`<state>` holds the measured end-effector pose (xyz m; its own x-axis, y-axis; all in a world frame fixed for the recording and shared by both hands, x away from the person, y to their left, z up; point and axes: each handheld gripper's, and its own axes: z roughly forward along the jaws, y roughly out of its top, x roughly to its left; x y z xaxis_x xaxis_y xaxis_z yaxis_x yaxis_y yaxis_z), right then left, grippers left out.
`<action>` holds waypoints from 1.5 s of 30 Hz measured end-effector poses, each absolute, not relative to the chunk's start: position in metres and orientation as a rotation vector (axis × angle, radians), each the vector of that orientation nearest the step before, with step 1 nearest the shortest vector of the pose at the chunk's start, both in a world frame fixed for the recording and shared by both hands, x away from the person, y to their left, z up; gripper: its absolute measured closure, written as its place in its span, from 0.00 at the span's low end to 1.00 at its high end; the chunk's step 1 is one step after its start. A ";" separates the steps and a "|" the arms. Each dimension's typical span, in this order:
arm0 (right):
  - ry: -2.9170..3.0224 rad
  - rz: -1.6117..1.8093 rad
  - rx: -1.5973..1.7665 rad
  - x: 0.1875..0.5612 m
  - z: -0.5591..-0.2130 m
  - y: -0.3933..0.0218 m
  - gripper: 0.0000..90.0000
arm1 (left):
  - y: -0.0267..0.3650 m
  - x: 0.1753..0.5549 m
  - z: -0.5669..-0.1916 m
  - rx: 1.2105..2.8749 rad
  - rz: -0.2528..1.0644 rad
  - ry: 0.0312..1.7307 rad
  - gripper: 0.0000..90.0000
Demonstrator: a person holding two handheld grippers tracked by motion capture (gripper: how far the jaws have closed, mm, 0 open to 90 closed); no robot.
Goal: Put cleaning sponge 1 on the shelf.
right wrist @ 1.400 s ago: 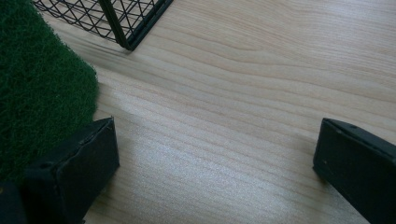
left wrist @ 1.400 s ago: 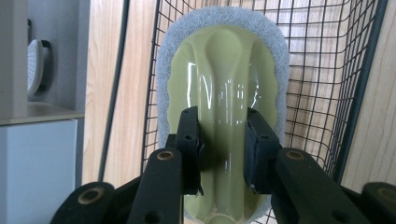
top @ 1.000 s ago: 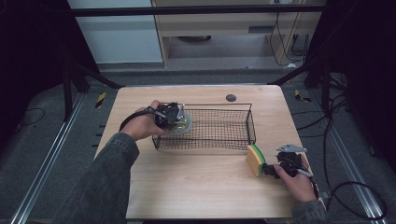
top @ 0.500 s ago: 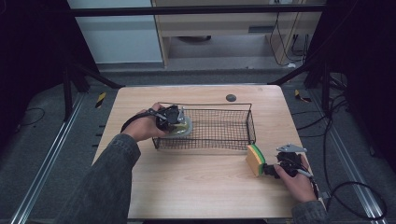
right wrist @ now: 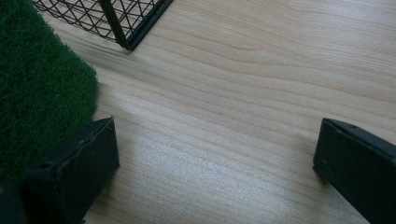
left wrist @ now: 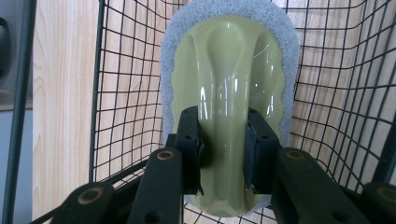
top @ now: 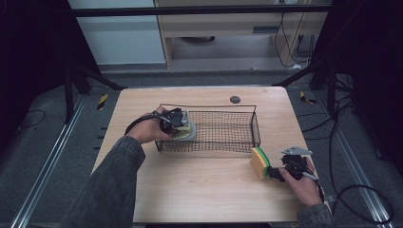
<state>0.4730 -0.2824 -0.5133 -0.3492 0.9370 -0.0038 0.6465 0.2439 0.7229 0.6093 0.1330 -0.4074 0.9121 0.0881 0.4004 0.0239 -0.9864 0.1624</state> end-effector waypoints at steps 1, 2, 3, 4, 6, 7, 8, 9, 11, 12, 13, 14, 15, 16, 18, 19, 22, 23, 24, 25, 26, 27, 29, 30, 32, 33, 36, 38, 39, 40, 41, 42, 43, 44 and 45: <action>2.084 0.886 1.443 0.473 -0.513 -0.283 0.00 | 0.133 0.609 -0.408 2.921 0.619 0.091 0.78; 2.083 0.889 1.446 0.473 -0.513 -0.282 0.00 | 0.133 0.609 -0.408 2.924 0.612 0.098 0.78; 2.083 0.889 1.446 0.473 -0.513 -0.282 0.00 | 0.133 0.609 -0.409 2.924 0.605 0.103 0.78; 2.083 0.889 1.446 0.473 -0.513 -0.282 0.00 | 0.133 0.610 -0.411 2.918 0.607 0.098 0.78; 2.083 0.889 1.445 0.473 -0.513 -0.282 0.00 | 0.133 0.610 -0.412 2.928 0.589 0.113 0.78; 2.083 0.889 1.445 0.473 -0.513 -0.282 0.00 | 0.133 0.610 -0.412 2.928 0.589 0.113 0.78; 2.084 0.887 1.444 0.473 -0.513 -0.282 0.00 | 0.132 0.611 -0.412 2.930 0.590 0.100 0.78; 2.084 0.887 1.444 0.473 -0.513 -0.282 0.00 | 0.132 0.611 -0.412 2.929 0.589 0.102 0.78; 2.083 0.889 1.445 0.473 -0.513 -0.282 0.00 | 0.132 0.612 -0.413 2.930 0.579 0.111 0.78; 2.084 0.888 1.445 0.473 -0.513 -0.282 0.00 | 0.132 0.612 -0.414 2.930 0.576 0.113 0.78; 2.083 0.889 1.445 0.473 -0.513 -0.282 0.00 | 0.132 0.612 -0.414 2.930 0.576 0.113 0.78; 2.084 0.889 1.445 0.473 -0.513 -0.282 0.01 | 0.131 0.613 -0.415 2.934 0.578 0.111 0.78; 2.084 0.889 1.445 0.473 -0.513 -0.282 0.01 | 0.131 0.613 -0.415 2.934 0.578 0.111 0.78; 2.084 0.887 1.444 0.473 -0.513 -0.282 0.00 | 0.131 0.613 -0.417 2.943 0.572 0.104 0.78; 2.083 0.889 1.445 0.473 -0.513 -0.282 0.00 | 0.132 0.614 -0.418 2.944 0.566 0.112 0.79; 2.083 0.889 1.445 0.473 -0.513 -0.282 0.00 | 0.132 0.614 -0.418 2.944 0.566 0.112 0.78; 2.084 0.888 1.445 0.473 -0.513 -0.282 0.00 | 0.132 0.615 -0.417 2.940 0.572 0.109 0.79; 2.084 0.887 1.445 0.473 -0.513 -0.282 0.00 | 0.132 0.615 -0.418 2.942 0.566 0.112 0.79; 2.083 0.889 1.446 0.473 -0.513 -0.282 0.00 | 0.132 0.614 -0.418 2.944 0.562 0.109 0.79; 2.083 0.889 1.446 0.473 -0.513 -0.282 0.00 | 0.132 0.614 -0.418 2.944 0.562 0.109 0.79; 2.084 0.887 1.444 0.473 -0.513 -0.282 0.00 | 0.132 0.614 -0.418 2.941 0.564 0.110 0.79; 2.084 0.887 1.444 0.473 -0.513 -0.282 0.00 | 0.132 0.614 -0.418 2.941 0.564 0.110 0.79; 2.084 0.887 1.445 0.473 -0.513 -0.282 0.00 | 0.132 0.614 -0.417 2.942 0.564 0.111 0.78; 2.084 0.887 1.445 0.473 -0.513 -0.282 0.00 | 0.132 0.613 -0.417 2.940 0.559 0.123 0.78; 2.084 0.887 1.445 0.473 -0.513 -0.282 0.01 | 0.131 0.612 -0.416 2.938 0.565 0.118 0.76; 2.084 0.887 1.445 0.473 -0.513 -0.282 0.01 | 0.131 0.612 -0.416 2.938 0.565 0.118 0.76; 2.084 0.888 1.445 0.473 -0.513 -0.282 0.00 | 0.133 0.611 -0.413 2.899 0.547 0.139 0.76; 2.084 0.892 1.454 0.473 -0.513 -0.282 0.00 | 0.134 0.609 -0.411 2.888 0.550 0.143 0.76; 2.084 0.892 1.454 0.473 -0.513 -0.282 0.00 | 0.135 0.608 -0.409 2.879 0.555 0.138 0.76; 2.084 0.894 1.455 0.473 -0.513 -0.282 0.00 | 0.135 0.607 -0.409 2.864 0.547 0.155 0.76; 2.085 0.892 1.454 0.473 -0.513 -0.282 0.01 | 0.137 0.606 -0.405 2.841 0.547 0.159 0.76; 2.084 0.892 1.454 0.473 -0.513 -0.282 0.00 | 0.137 0.606 -0.405 2.841 0.547 0.159 0.76; 2.084 0.894 1.452 0.473 -0.513 -0.282 0.00 | 0.138 0.604 -0.403 2.836 0.558 0.164 0.76; 2.084 0.894 1.452 0.473 -0.513 -0.282 0.00 | 0.138 0.604 -0.403 2.836 0.558 0.164 0.76; 2.084 0.892 1.451 0.473 -0.513 -0.282 0.00 | 0.138 0.603 -0.401 2.833 0.568 0.161 0.76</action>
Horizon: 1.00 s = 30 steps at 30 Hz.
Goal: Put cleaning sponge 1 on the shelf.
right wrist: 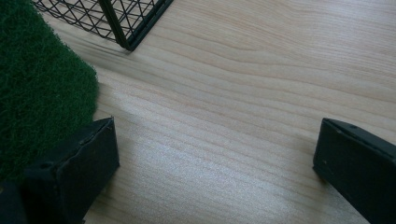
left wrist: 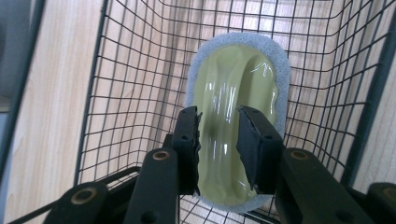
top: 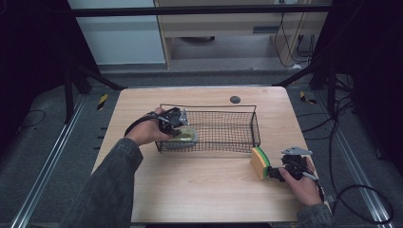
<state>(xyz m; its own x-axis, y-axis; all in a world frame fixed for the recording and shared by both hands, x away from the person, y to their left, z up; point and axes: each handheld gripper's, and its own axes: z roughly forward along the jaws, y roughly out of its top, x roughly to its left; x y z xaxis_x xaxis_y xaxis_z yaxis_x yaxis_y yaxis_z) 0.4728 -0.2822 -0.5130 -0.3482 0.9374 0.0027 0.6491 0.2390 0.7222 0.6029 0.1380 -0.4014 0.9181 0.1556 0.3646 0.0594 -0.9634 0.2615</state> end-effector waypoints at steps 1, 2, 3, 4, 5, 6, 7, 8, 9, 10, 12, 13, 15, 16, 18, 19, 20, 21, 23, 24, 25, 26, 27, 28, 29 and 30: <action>2.084 0.894 1.453 0.473 -0.513 -0.282 0.00 | 0.138 0.602 -0.400 2.828 0.577 0.166 0.75; 2.084 0.894 1.453 0.473 -0.513 -0.282 0.00 | 0.138 0.602 -0.399 2.825 0.589 0.168 0.75; 2.084 0.894 1.453 0.473 -0.513 -0.282 0.00 | 0.139 0.601 -0.397 2.818 0.607 0.174 0.75; 2.084 0.892 1.451 0.473 -0.513 -0.282 0.00 | 0.139 0.600 -0.395 2.814 0.619 0.176 0.75; 2.084 0.892 1.451 0.473 -0.513 -0.282 0.01 | 0.139 0.599 -0.393 2.801 0.642 0.182 0.74; 2.084 0.894 1.452 0.473 -0.513 -0.282 0.00 | 0.138 0.598 -0.392 2.793 0.657 0.186 0.74; 2.084 0.894 1.452 0.473 -0.513 -0.282 0.00 | 0.138 0.598 -0.392 2.793 0.657 0.186 0.74; 2.084 0.894 1.452 0.473 -0.513 -0.282 0.00 | 0.138 0.598 -0.391 2.788 0.662 0.193 0.74; 2.085 0.891 1.450 0.473 -0.513 -0.282 0.01 | 0.138 0.596 -0.389 2.775 0.688 0.205 0.73; 2.085 0.891 1.450 0.473 -0.513 -0.282 0.01 | 0.138 0.596 -0.389 2.775 0.688 0.205 0.72; 2.084 0.896 1.453 0.473 -0.513 -0.282 0.00 | 0.138 0.595 -0.388 2.766 0.700 0.215 0.70; 2.084 0.895 1.454 0.473 -0.513 -0.282 0.01 | 0.138 0.594 -0.385 2.753 0.724 0.230 0.67; 2.084 0.895 1.454 0.473 -0.513 -0.282 0.00 | 0.137 0.592 -0.383 2.726 0.755 0.256 0.60; 2.084 0.895 1.454 0.473 -0.513 -0.282 0.00 | 0.137 0.592 -0.383 2.726 0.755 0.256 0.58; 2.084 0.895 1.454 0.473 -0.513 -0.282 0.00 | 0.136 0.590 -0.381 2.695 0.776 0.288 0.54; 2.084 0.895 1.454 0.473 -0.513 -0.282 0.00 | 0.136 0.589 -0.380 2.696 0.790 0.296 0.49; 2.084 0.895 1.454 0.473 -0.513 -0.282 0.00 | 0.135 0.588 -0.380 2.684 0.803 0.311 0.44; 2.084 0.895 1.453 0.473 -0.513 -0.282 0.01 | 0.135 0.586 -0.378 2.660 0.818 0.353 0.36; 2.084 0.895 1.454 0.473 -0.513 -0.282 0.00 | 0.135 0.585 -0.377 2.642 0.819 0.378 0.33; 2.084 0.894 1.453 0.473 -0.513 -0.282 0.00 | 0.136 0.584 -0.376 2.628 0.823 0.397 0.30; 2.084 0.892 1.451 0.473 -0.513 -0.282 0.00 | 0.136 0.583 -0.375 2.614 0.825 0.411 0.29; 2.084 0.895 1.453 0.473 -0.513 -0.282 0.00 | 0.138 0.580 -0.372 2.591 0.827 0.447 0.22; 2.084 0.895 1.453 0.473 -0.513 -0.282 0.00 | 0.138 0.580 -0.372 2.591 0.827 0.447 0.20; 2.084 0.895 1.454 0.473 -0.513 -0.282 0.01 | 0.139 0.578 -0.370 2.578 0.824 0.472 0.20; 2.084 0.894 1.453 0.473 -0.513 -0.282 0.00 | 0.142 0.575 -0.367 2.530 0.824 0.515 0.17; 2.084 0.894 1.453 0.473 -0.513 -0.282 0.00 | 0.142 0.575 -0.367 2.530 0.824 0.515 0.16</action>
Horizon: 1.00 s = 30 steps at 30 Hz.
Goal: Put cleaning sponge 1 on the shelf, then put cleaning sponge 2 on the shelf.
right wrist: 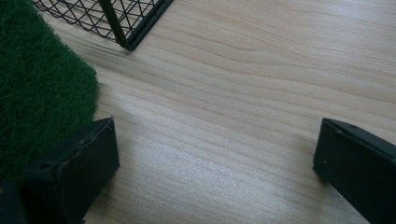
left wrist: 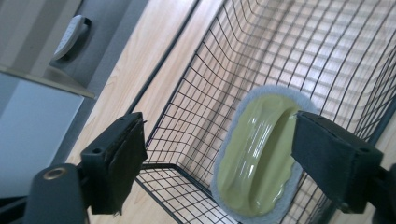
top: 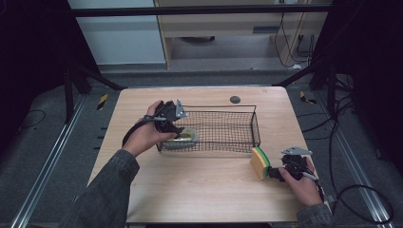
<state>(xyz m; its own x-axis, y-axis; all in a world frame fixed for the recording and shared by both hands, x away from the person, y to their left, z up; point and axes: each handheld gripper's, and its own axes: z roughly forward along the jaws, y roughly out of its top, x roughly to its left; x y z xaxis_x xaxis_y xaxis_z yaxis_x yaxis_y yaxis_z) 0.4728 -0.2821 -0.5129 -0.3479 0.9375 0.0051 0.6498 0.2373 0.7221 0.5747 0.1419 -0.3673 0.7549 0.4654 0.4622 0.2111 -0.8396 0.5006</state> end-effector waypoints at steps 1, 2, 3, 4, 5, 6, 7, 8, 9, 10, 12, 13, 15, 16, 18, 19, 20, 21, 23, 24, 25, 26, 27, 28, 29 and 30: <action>2.084 0.891 1.451 0.473 -0.513 -0.282 0.01 | 0.145 0.571 -0.364 2.496 0.813 0.555 0.14; 2.084 0.892 1.453 0.473 -0.513 -0.282 0.00 | 0.148 0.568 -0.363 2.458 0.799 0.590 0.14; 2.079 0.893 1.456 0.474 -0.513 -0.282 0.01 | 0.151 0.565 -0.362 2.420 0.785 0.623 0.11; 2.079 0.893 1.456 0.474 -0.513 -0.282 0.01 | 0.155 0.561 -0.361 2.389 0.765 0.653 0.11; 2.076 0.887 1.457 0.476 -0.513 -0.282 0.00 | 0.162 0.553 -0.362 2.329 0.754 0.710 0.05; 2.076 0.887 1.457 0.476 -0.513 -0.282 0.00 | 0.162 0.553 -0.362 2.329 0.754 0.710 0.02; 2.069 0.890 1.468 0.476 -0.513 -0.281 0.00 | 0.165 0.550 -0.362 2.312 0.756 0.728 0.02; 2.064 0.882 1.466 0.477 -0.513 -0.281 0.00 | 0.169 0.545 -0.364 2.288 0.762 0.744 0.03; 2.068 0.879 1.474 0.477 -0.512 -0.281 0.01 | 0.177 0.535 -0.369 2.255 0.772 0.788 0.03; 2.068 0.879 1.474 0.477 -0.512 -0.281 0.01 | 0.177 0.535 -0.369 2.255 0.772 0.788 0.03; 2.076 0.873 1.476 0.478 -0.512 -0.281 0.02 | 0.185 0.524 -0.375 2.225 0.789 0.813 0.03; 2.089 0.867 1.483 0.478 -0.509 -0.283 0.06 | 0.194 0.514 -0.383 2.185 0.789 0.853 0.03; 2.100 0.855 1.493 0.476 -0.507 -0.286 0.09 | 0.197 0.511 -0.387 2.177 0.779 0.864 0.03; 2.100 0.855 1.493 0.476 -0.507 -0.286 0.09 | 0.201 0.505 -0.394 2.175 0.763 0.879 0.03; 2.090 0.829 1.523 0.472 -0.503 -0.290 0.10 | 0.209 0.496 -0.407 2.155 0.748 0.913 0.04; 2.087 0.788 1.545 0.468 -0.497 -0.292 0.11 | 0.214 0.488 -0.420 2.140 0.753 0.935 0.04; 2.096 0.773 1.552 0.467 -0.494 -0.292 0.12 | 0.214 0.488 -0.420 2.140 0.753 0.935 0.04; 2.096 0.773 1.552 0.467 -0.494 -0.292 0.12 | 0.217 0.485 -0.428 2.145 0.757 0.946 0.04; 2.150 0.702 1.518 0.454 -0.484 -0.292 0.13 | 0.224 0.480 -0.450 2.164 0.719 0.996 0.04; 2.157 0.691 1.509 0.450 -0.480 -0.291 0.13 | 0.226 0.480 -0.454 2.175 0.704 1.005 0.04; 2.157 0.691 1.509 0.450 -0.480 -0.291 0.13 | 0.226 0.480 -0.454 2.175 0.704 1.005 0.05; 2.167 0.700 1.502 0.443 -0.471 -0.291 0.13 | 0.226 0.480 -0.462 2.200 0.695 1.019 0.05; 2.172 0.708 1.501 0.439 -0.467 -0.291 0.13 | 0.226 0.481 -0.465 2.216 0.695 1.032 0.05; 2.172 0.708 1.501 0.439 -0.467 -0.291 0.13 | 0.226 0.481 -0.465 2.216 0.695 1.032 0.05; 2.188 0.707 1.484 0.433 -0.459 -0.289 0.13 | 0.224 0.481 -0.472 2.227 0.652 1.039 0.06; 2.188 0.707 1.484 0.433 -0.459 -0.289 0.13 | 0.224 0.481 -0.472 2.227 0.652 1.039 0.05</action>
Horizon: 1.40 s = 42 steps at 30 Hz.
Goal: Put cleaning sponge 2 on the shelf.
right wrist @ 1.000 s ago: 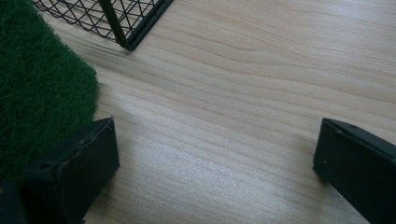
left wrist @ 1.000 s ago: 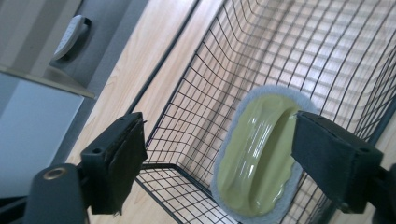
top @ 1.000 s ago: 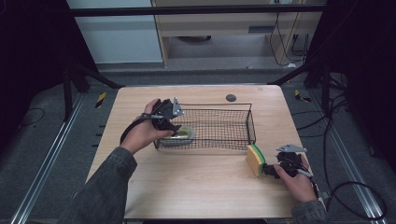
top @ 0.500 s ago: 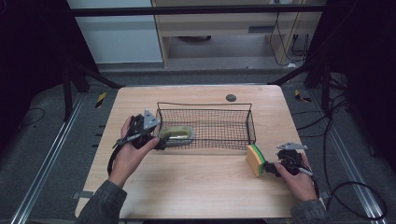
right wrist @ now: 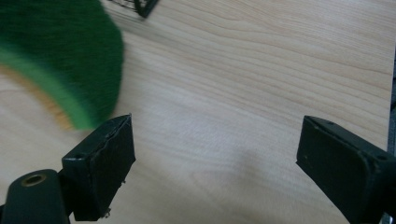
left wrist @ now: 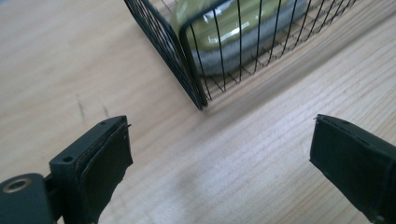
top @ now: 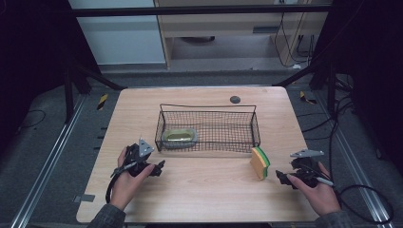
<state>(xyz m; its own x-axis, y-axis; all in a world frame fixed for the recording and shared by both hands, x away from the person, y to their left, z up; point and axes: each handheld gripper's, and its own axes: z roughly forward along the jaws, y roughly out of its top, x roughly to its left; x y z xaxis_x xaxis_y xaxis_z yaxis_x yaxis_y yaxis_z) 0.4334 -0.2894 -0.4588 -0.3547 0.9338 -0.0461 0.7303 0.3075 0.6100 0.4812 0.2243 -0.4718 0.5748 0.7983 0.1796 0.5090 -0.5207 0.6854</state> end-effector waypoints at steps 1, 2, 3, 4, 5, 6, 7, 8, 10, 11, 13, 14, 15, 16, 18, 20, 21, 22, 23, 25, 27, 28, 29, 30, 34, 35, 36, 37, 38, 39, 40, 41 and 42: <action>2.196 0.698 1.471 0.429 -0.450 -0.288 0.13 | 0.223 0.481 -0.475 2.229 0.646 1.024 0.05; 2.196 0.698 1.471 0.429 -0.450 -0.288 0.13 | 0.223 0.481 -0.475 2.229 0.646 1.024 0.05; 2.201 0.710 1.465 0.425 -0.439 -0.286 0.14 | 0.223 0.481 -0.476 2.212 0.652 1.039 0.05; 2.201 0.710 1.465 0.425 -0.439 -0.286 0.14 | 0.223 0.481 -0.476 2.212 0.652 1.039 0.05; 2.209 0.707 1.444 0.422 -0.429 -0.282 0.14 | 0.224 0.480 -0.478 2.184 0.636 1.063 0.05; 2.212 0.702 1.435 0.420 -0.423 -0.280 0.15 | 0.224 0.480 -0.478 2.184 0.636 1.063 0.05; 2.212 0.702 1.435 0.420 -0.423 -0.280 0.15 | 0.224 0.480 -0.479 2.181 0.619 1.068 0.05; 2.214 0.695 1.420 0.418 -0.418 -0.278 0.15 | 0.224 0.480 -0.480 2.190 0.611 1.063 0.05; 2.226 0.693 1.401 0.415 -0.407 -0.273 0.15 | 0.224 0.481 -0.482 2.193 0.588 1.064 0.05; 2.229 0.694 1.394 0.414 -0.401 -0.271 0.15 | 0.224 0.482 -0.483 2.194 0.576 1.068 0.05; 2.242 0.695 1.383 0.414 -0.390 -0.268 0.14 | 0.225 0.484 -0.487 2.199 0.556 1.085 0.05; 2.242 0.695 1.383 0.414 -0.390 -0.268 0.14 | 0.227 0.485 -0.488 2.195 0.545 1.095 0.05; 2.248 0.700 1.383 0.415 -0.387 -0.266 0.13 | 0.229 0.487 -0.489 2.163 0.519 1.121 0.05; 2.251 0.704 1.382 0.417 -0.384 -0.266 0.12 | 0.232 0.487 -0.489 2.132 0.499 1.150 0.05; 2.251 0.728 1.385 0.425 -0.373 -0.262 0.11 | 0.236 0.488 -0.491 2.141 0.516 1.165 0.05; 2.240 0.728 1.375 0.428 -0.367 -0.259 0.11 | 0.240 0.490 -0.491 2.118 0.519 1.191 0.05; 2.238 0.725 1.362 0.430 -0.364 -0.255 0.14 | 0.243 0.493 -0.492 2.110 0.507 1.211 0.05; 2.238 0.725 1.362 0.430 -0.364 -0.255 0.14 | 0.243 0.493 -0.492 2.110 0.507 1.211 0.05; 2.243 0.722 1.347 0.431 -0.362 -0.252 0.18 | 0.243 0.494 -0.493 2.124 0.514 1.216 0.05; 2.285 0.733 1.333 0.436 -0.359 -0.241 0.23 | 0.244 0.496 -0.496 2.129 0.513 1.214 0.05; 2.305 0.747 1.328 0.439 -0.357 -0.236 0.26 | 0.245 0.497 -0.496 2.136 0.511 1.216 0.04; 2.305 0.747 1.328 0.439 -0.357 -0.236 0.26 | 0.245 0.497 -0.497 2.138 0.508 1.221 0.04; 2.330 0.752 1.321 0.441 -0.354 -0.229 0.27 | 0.245 0.498 -0.498 2.143 0.504 1.226 0.04; 2.330 0.752 1.321 0.441 -0.354 -0.229 0.27 | 0.245 0.498 -0.499 2.151 0.504 1.225 0.04; 2.366 0.745 1.301 0.446 -0.354 -0.217 0.25 | 0.247 0.500 -0.502 2.160 0.483 1.226 0.02; 2.384 0.733 1.293 0.449 -0.356 -0.211 0.25 | 0.250 0.501 -0.503 2.152 0.491 1.231 0.01; 2.384 0.733 1.293 0.449 -0.356 -0.211 0.25 | 0.250 0.501 -0.503 2.152 0.491 1.231 0.00; 2.388 0.726 1.293 0.450 -0.356 -0.209 0.25 | 0.252 0.501 -0.504 2.145 0.497 1.227 0.00; 2.397 0.723 1.295 0.451 -0.357 -0.206 0.25 | 0.253 0.501 -0.504 2.141 0.500 1.227 0.00; 2.403 0.724 1.282 0.453 -0.358 -0.202 0.25 | 0.254 0.502 -0.505 2.138 0.503 1.228 0.00; 2.403 0.724 1.282 0.453 -0.358 -0.202 0.25 | 0.254 0.502 -0.505 2.138 0.503 1.228 0.00; 2.415 0.714 1.281 0.455 -0.360 -0.199 0.24 | 0.254 0.502 -0.505 2.135 0.505 1.233 0.00; 2.415 0.714 1.281 0.455 -0.360 -0.199 0.24 | 0.254 0.502 -0.505 2.135 0.505 1.233 0.00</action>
<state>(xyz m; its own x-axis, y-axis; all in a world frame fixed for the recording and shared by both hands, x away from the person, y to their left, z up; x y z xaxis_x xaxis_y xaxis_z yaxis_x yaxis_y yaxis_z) 0.4555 -0.1992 -0.3597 -0.5497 0.8343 -0.0426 0.6771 0.4748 0.5623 0.5017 0.2536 -0.5046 0.4926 0.8700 0.0215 0.6353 -0.3764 0.6743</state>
